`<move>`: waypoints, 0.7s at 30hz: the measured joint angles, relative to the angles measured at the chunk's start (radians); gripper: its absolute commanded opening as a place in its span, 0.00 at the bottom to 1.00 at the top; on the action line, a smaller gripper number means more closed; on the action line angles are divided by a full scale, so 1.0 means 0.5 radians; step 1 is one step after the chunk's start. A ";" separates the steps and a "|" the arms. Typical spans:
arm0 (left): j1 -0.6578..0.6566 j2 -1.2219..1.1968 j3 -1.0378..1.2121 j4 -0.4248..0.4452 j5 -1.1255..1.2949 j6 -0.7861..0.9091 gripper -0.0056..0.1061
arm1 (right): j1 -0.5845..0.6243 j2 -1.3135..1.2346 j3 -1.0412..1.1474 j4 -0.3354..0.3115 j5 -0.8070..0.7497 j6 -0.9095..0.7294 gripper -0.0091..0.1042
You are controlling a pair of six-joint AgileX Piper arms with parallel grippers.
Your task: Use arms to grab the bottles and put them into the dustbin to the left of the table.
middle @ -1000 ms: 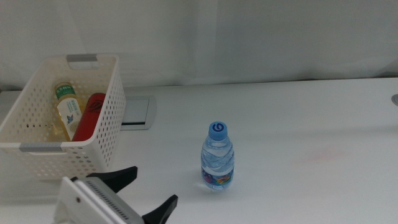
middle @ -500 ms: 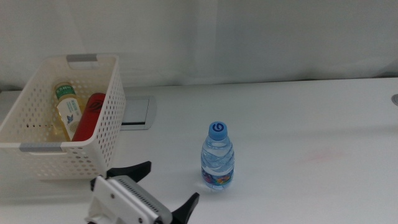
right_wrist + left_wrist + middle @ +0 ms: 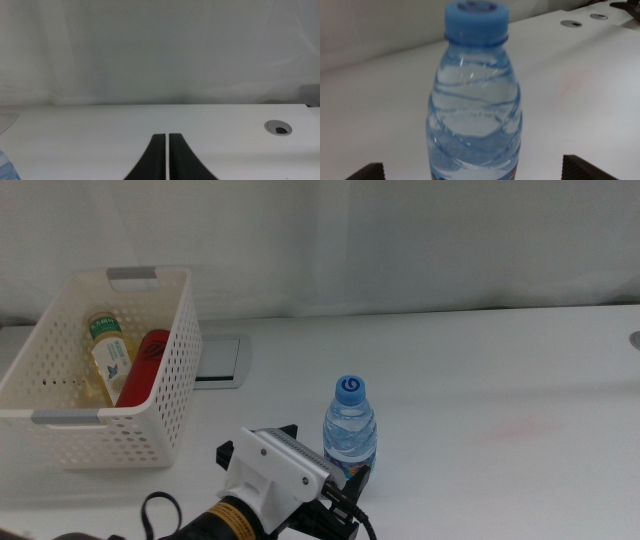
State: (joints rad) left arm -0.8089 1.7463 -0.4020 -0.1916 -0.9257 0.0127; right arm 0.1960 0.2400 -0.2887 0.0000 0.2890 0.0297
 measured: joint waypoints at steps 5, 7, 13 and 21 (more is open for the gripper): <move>0.000 0.201 -0.099 0.000 -0.070 -0.056 0.88 | 0.000 0.000 0.000 0.000 0.000 0.000 0.06; 0.000 0.261 -0.131 0.000 -0.113 -0.063 0.88 | 0.000 0.000 0.000 0.000 0.000 -0.004 0.06; -0.003 0.358 -0.211 -0.118 -0.166 -0.063 0.88 | 0.000 0.000 0.000 0.000 0.000 -0.004 0.06; -0.003 0.369 -0.316 -0.231 -0.158 -0.009 0.88 | 0.000 0.000 0.000 0.000 0.000 -0.004 0.06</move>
State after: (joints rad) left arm -0.8105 1.9307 -0.5599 -0.3070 -1.0049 0.0080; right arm 0.1960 0.2400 -0.2887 0.0000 0.2890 0.0279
